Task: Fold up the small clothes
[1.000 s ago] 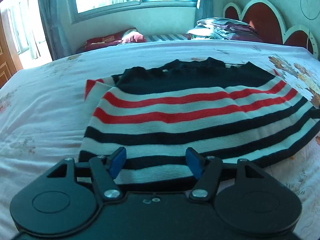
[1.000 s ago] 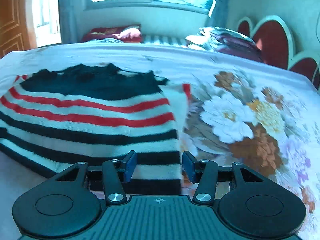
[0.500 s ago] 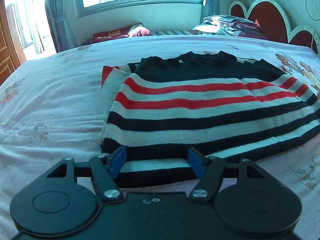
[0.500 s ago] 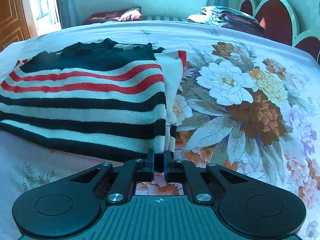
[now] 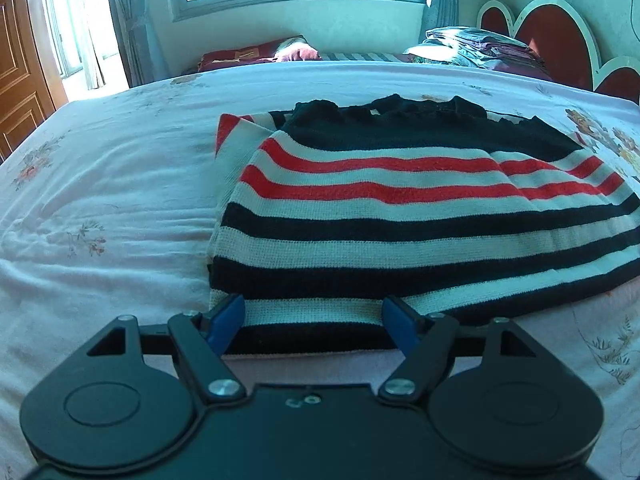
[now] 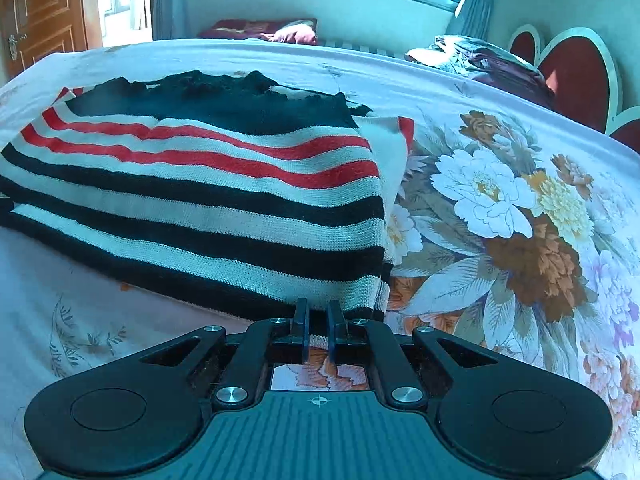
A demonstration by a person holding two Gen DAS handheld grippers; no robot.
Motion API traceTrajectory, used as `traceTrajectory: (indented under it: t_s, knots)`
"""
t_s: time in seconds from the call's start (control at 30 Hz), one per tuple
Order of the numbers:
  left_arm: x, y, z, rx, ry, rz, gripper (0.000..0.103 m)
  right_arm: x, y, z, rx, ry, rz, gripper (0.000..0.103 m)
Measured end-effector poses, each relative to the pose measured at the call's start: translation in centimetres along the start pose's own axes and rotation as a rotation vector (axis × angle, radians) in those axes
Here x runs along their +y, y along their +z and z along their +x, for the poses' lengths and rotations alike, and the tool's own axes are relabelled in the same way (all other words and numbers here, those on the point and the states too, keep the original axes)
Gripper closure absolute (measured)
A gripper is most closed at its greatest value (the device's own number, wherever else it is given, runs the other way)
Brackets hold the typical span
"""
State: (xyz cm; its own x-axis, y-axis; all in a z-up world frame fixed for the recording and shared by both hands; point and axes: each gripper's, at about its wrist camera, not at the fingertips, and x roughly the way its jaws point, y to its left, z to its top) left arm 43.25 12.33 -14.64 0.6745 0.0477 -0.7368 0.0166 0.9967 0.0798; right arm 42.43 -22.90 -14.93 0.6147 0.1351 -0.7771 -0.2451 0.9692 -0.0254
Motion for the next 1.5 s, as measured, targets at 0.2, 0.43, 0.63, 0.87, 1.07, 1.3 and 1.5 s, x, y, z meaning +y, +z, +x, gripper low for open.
traceTrajectory:
  t_s: [0.2,0.43,0.63,0.87,1.07,1.3,1.5]
  knots:
    - [-0.2,-0.2,0.0,-0.005,0.011,0.005,0.026,0.6,-0.3,-0.1,-0.014,-0.021,-0.043,0.097]
    - [0.1,-1.0,-5.2,-0.138,0.048,-0.079,0.004,0.6,0.4,-3.2,-0.101,-0.007,0.001,0.014]
    - [3.7,-4.6,-4.5,-0.065,-0.192,-0.538,0.037,1.6,0.4,-5.7,-0.183,0.160,0.099,0.092]
    - [5.6,-4.6,-1.4,-0.122,-0.236,-0.764,0.032,3.4,3.4,-2.5,-0.138,0.221,0.129,0.101]
    - [6.6,-4.3,0.5,-0.200,-0.253,-0.875,0.033,3.7,6.2,0.9,-0.127,0.288,0.203,0.101]
    - [7.4,-2.5,2.3,-0.209,-0.243,-0.886,0.046,6.3,9.6,3.6,-0.098,0.311,0.165,0.101]
    - [9.5,-2.3,3.3,-0.161,-0.324,-0.932,0.085,8.8,11.7,5.3,-0.092,0.317,0.119,0.101]
